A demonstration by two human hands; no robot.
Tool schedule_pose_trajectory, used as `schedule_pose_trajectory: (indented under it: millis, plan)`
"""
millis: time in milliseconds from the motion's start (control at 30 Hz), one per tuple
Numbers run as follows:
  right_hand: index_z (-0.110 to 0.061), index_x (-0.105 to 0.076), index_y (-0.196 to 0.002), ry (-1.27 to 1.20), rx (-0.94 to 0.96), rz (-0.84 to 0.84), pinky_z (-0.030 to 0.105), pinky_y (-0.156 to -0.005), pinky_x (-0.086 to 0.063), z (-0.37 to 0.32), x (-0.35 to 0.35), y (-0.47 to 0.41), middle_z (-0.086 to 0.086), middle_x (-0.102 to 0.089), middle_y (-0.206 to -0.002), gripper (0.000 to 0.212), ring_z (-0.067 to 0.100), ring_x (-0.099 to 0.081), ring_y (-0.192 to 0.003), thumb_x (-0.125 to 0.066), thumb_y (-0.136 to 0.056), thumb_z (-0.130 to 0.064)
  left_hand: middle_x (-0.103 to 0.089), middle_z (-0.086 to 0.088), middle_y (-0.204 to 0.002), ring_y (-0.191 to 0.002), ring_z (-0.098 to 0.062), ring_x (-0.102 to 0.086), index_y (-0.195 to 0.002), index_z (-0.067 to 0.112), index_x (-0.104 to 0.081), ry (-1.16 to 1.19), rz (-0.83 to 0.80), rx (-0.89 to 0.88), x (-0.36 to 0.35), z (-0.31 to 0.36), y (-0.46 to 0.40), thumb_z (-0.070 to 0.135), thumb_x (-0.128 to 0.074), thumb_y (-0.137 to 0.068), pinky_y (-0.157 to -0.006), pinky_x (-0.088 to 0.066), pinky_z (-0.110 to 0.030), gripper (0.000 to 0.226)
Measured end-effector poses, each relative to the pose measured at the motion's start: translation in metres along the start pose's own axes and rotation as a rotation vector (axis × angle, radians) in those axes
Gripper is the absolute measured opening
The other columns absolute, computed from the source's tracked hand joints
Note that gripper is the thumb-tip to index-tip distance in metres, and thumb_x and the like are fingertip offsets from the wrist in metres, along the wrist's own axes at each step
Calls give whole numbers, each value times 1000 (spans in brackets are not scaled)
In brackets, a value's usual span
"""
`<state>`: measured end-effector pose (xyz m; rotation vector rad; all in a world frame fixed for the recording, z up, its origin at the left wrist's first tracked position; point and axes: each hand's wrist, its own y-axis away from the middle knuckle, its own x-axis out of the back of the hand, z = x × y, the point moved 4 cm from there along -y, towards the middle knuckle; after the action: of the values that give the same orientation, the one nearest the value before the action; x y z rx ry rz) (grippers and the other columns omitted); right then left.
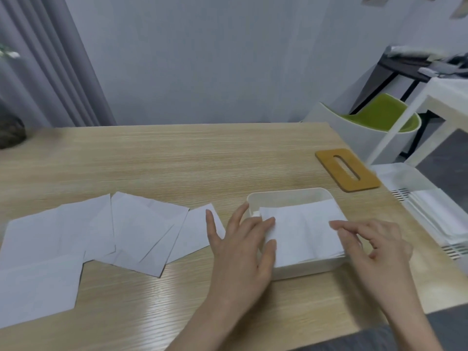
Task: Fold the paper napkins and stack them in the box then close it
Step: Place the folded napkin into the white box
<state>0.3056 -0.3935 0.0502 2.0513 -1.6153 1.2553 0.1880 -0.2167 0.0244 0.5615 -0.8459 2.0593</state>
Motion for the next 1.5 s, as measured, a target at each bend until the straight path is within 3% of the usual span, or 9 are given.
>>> schedule_pose_trajectory:
  millis: [267,367,433,500,667,967,1100,1233,1500]
  plan:
    - [-41,-67,-94,7,-11,3,22,-77,-13,6,-9,6,-14,-55,-79,31,11,-42,-101,-64,-88,-11,-65,9,-109,-136,-22,-45,-110,23,-70,-111,62,-39,1,1,0,29,-44,-89,-116,7,-51,34]
    - [-38,-69,-97,85,10,47,26,-85,-13,6,-7,8,-10,-58,-100,24,17,-41,-111,-65,-89,-15,-61,4,-124,-142,-25,-37,-109,24,-68,-140,70,-47,1,1,0,30,-44,-90,-116,4,-54,32]
    - [-31,-71,-103,149,63,56,30,-91,-14,0,-5,10,-3,-57,-120,18,21,-39,-122,-56,-92,-28,-51,0,-142,-146,-26,-28,-114,24,-67,-166,48,-79,-1,2,-1,35,-43,-92,-116,0,-54,34]
    - [-29,-70,-111,165,152,1,31,-95,-14,-8,-10,14,-2,-54,-133,35,20,-38,-130,-42,-92,-38,-46,1,-149,-147,-23,-27,-121,25,-65,-172,-32,-174,-5,4,-2,41,-41,-96,-116,-5,-54,38]
    - [-41,-63,-120,154,218,-156,45,-107,-16,-21,-27,28,-16,-51,-137,54,7,-43,-129,-16,-97,-55,-61,8,-132,-130,-16,-52,-119,30,-68,-271,-210,-344,-12,3,1,52,-38,-97,-112,-17,-54,43]
    - [-49,-65,-112,287,117,-252,35,-112,0,-27,-30,17,-23,-53,-133,85,-7,-38,-127,12,-83,-72,-65,12,-121,-118,-16,-58,-115,34,-69,-421,-325,-343,-12,4,-10,63,-49,-85,-115,-16,-54,46]
    - [-44,-71,-102,350,90,-280,34,-113,1,-30,-31,10,-26,-55,-129,85,-9,-38,-127,6,-80,-69,-66,13,-116,-114,-15,-58,-114,34,-69,-437,-355,-340,-11,5,-14,64,-54,-83,-114,-20,-56,46]
    - [-39,-76,-89,317,106,-220,35,-113,-5,-29,-31,17,-21,-62,-122,77,-6,-46,-121,-4,-85,-66,-65,14,-113,-111,-15,-59,-111,34,-70,-438,-353,-363,-13,5,-9,60,-44,-85,-113,-25,-53,45]
    - [-41,-74,-96,175,142,-117,39,-110,-9,-29,-29,22,-15,-62,-123,62,-1,-49,-119,-18,-88,-65,-65,11,-122,-118,-15,-58,-113,34,-68,-430,-265,-386,-11,3,-3,59,-50,-85,-113,-25,-54,42]
